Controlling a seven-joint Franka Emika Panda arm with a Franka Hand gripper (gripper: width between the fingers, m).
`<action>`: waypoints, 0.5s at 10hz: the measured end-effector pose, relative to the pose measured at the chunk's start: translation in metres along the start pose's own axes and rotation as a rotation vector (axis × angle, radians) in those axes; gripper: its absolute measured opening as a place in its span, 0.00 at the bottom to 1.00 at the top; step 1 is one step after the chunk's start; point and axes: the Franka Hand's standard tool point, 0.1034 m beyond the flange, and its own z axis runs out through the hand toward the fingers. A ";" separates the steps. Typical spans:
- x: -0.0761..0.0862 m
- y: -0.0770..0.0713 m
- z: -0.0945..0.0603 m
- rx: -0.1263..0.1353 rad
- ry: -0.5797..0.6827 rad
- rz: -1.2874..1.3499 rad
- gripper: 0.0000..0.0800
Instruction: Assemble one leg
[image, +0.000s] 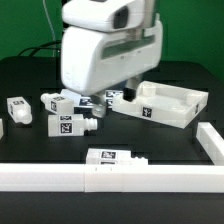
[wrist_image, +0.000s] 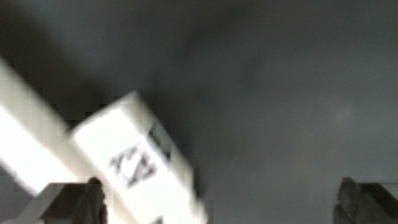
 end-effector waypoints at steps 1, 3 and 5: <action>-0.003 -0.002 0.001 0.005 -0.002 0.000 0.81; -0.005 -0.002 0.002 0.007 -0.003 0.004 0.81; -0.007 0.000 0.004 0.009 -0.005 -0.019 0.81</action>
Offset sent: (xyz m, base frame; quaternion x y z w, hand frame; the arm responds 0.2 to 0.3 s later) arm 0.0000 0.0000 0.0000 0.0000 0.0000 0.0000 1.0000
